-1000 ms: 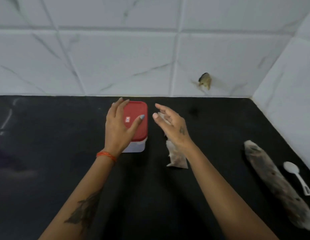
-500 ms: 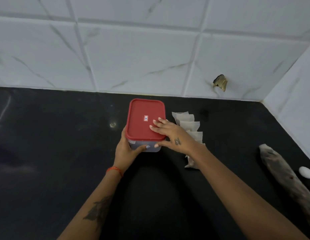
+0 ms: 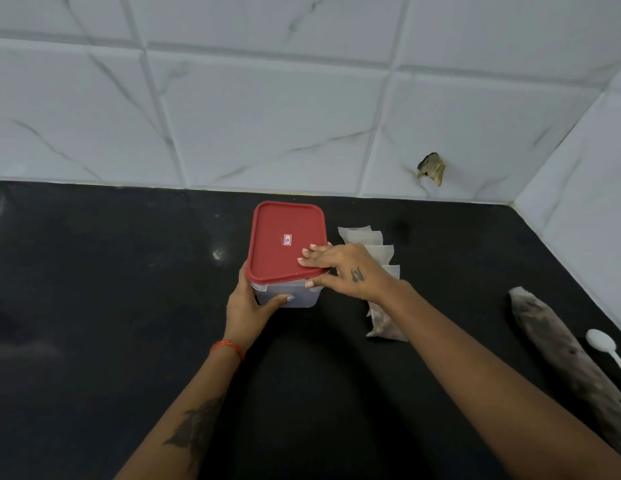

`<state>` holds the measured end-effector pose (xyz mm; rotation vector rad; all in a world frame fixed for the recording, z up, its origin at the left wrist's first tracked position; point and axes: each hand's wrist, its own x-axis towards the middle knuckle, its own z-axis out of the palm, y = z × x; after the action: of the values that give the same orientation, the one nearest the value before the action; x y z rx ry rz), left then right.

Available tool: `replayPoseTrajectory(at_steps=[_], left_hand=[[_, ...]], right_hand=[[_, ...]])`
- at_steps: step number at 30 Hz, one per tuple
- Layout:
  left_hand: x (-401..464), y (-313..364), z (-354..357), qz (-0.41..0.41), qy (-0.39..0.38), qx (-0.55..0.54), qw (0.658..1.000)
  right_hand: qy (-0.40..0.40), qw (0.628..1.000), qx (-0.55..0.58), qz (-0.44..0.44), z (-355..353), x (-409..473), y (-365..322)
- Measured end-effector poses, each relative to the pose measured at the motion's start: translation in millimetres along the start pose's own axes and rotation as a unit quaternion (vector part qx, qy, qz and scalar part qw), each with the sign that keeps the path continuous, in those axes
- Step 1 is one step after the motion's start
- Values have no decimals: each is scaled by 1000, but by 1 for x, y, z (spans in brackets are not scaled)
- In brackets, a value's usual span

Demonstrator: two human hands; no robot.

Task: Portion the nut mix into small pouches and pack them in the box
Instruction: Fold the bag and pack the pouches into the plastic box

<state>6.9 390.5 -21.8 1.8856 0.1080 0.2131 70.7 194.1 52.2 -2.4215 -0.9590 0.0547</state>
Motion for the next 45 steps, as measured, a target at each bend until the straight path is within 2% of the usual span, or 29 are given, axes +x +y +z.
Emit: replayPoseTrajectory(at_steps=[9, 13, 19, 23, 26, 28, 30, 33, 34, 35, 36, 38, 41, 43, 45], left_hand=[[0, -2, -2, -7, -1, 1, 1000], [0, -2, -4, -15, -4, 3, 1000], [0, 5, -5, -26, -11, 5, 1000], [0, 7, -6, -36, -11, 8, 999], [1, 12, -12, -55, -42, 3, 998], [0, 14, -22, -73, -97, -20, 992], [-3, 15, -34, -73, -100, -20, 992], [-14, 28, -46, -30, 71, -25, 997], [-19, 38, -48, -33, 121, -70, 990], [-24, 50, -50, -57, 135, -133, 980], [-28, 62, -51, -96, 118, -198, 968], [-34, 74, -56, -176, 25, -285, 942], [-46, 79, -59, -224, -40, -306, 924], [-55, 76, -58, -222, -34, -299, 928], [-64, 66, -56, -213, -15, -291, 933]], right_hand=[[62, 997, 42, -7, -2, 3, -5], [163, 978, 127, 22, -24, 11, -15], [201, 972, 122, 23, -44, 26, -20], [300, 941, 139, 67, -53, 27, -8], [330, 917, 200, 95, -60, 18, 1], [333, 904, 256, 78, -68, 6, -3], [326, 885, 327, 55, -75, -10, -12], [298, 874, 383, 19, -77, -36, -21], [283, 874, 396, 7, -74, -43, -23], [262, 873, 411, -5, -69, -50, -25], [239, 872, 427, -14, -64, -56, -27], [189, 870, 454, -19, -50, -65, -32], [141, 867, 477, -8, -30, -74, -36], [153, 853, 499, 19, -18, -79, -39], [220, 815, 529, 87, -6, -86, -46]])
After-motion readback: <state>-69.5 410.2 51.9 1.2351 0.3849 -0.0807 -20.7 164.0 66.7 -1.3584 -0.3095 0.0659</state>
